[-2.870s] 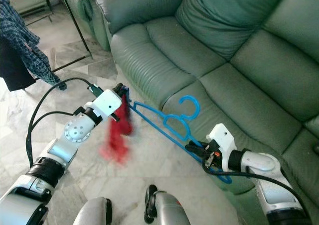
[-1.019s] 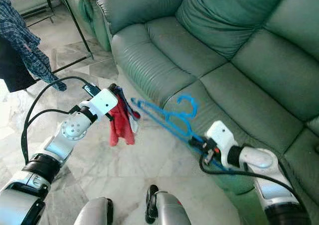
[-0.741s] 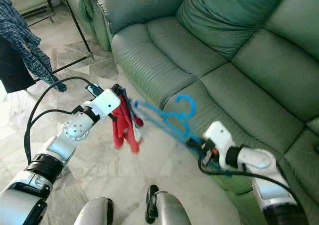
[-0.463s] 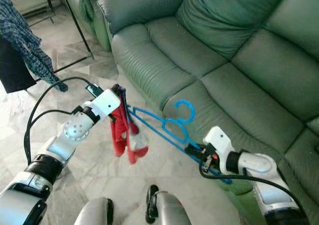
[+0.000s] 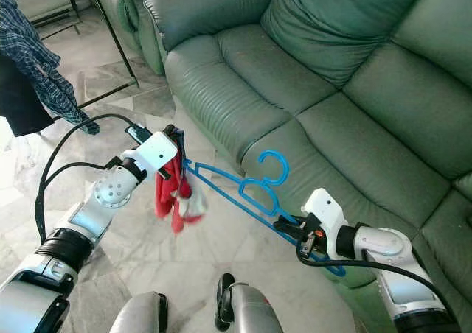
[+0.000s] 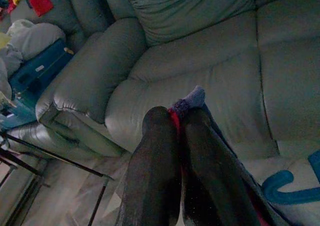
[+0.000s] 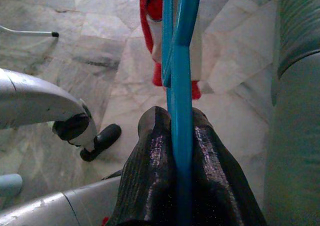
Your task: Hang hanger
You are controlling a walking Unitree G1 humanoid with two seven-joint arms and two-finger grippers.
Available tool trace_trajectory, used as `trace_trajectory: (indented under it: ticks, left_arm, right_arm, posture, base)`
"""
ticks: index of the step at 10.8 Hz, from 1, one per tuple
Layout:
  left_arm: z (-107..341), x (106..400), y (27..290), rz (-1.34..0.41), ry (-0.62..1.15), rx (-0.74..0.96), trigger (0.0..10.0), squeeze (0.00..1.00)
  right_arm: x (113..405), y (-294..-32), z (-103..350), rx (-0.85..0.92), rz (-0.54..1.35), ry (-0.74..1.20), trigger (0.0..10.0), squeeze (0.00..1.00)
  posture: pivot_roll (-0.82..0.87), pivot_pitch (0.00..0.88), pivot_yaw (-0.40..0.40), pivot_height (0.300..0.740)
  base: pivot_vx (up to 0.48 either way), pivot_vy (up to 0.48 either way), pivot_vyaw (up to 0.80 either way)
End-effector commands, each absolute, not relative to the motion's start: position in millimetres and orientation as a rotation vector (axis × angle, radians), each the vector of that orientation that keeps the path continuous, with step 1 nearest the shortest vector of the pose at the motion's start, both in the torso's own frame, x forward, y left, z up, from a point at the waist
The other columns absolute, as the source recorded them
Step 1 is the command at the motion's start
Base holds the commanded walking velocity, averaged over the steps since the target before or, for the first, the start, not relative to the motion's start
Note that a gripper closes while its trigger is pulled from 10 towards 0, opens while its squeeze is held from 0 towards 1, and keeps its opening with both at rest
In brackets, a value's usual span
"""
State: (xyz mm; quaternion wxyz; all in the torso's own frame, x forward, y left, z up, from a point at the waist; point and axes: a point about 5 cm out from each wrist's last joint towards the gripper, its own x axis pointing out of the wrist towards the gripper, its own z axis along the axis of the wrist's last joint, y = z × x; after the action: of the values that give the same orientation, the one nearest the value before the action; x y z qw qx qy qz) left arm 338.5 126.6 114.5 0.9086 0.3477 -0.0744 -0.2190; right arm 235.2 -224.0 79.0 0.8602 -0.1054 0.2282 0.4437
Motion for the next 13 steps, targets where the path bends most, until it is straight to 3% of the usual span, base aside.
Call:
trace_trajectory:
  ticks: [1,5,7,8,13]
  left_arm:
    - [119.3,336.8,124.5,-0.464,-0.178,0.710,10.0,0.00]
    - [119.7,322.4,123.9,-0.529,-0.185,0.651,10.0,0.00]
    - [111.2,322.0,133.5,-0.492,-0.152,0.662,10.0,0.00]
    - [103.8,320.4,135.0,-0.474,-0.092,0.566,10.0,0.00]
    - [117.0,326.6,123.9,-0.493,-0.155,0.575,10.0,0.00]
  right_arm:
    - [232.3,-224.2,81.9,-0.228,0.957,0.481,10.0,0.00]
    - [242.9,-232.3,79.0,-0.299,0.850,0.452,10.0,0.00]
    - [240.6,-231.4,81.5,-0.289,0.885,0.456,10.0,0.00]
    - [239.0,-233.6,85.7,-0.330,0.909,0.461,10.0,0.00]
    - [246.6,-238.2,97.2,-0.351,0.874,0.419,10.0,0.00]
  posture:
    - [-0.07,0.188,-0.043,0.740]
    - [-0.06,0.191,-0.046,0.740]
    - [-0.06,0.191,-0.046,0.740]
    - [-0.07,0.189,-0.047,0.740]
    - [-0.08,0.189,-0.041,0.740]
  base:
    - [0.000,0.000,0.00]
    - [0.000,0.000,0.00]
    - [0.000,0.000,0.00]
    - [0.000,0.000,0.00]
    - [0.000,0.000,0.00]
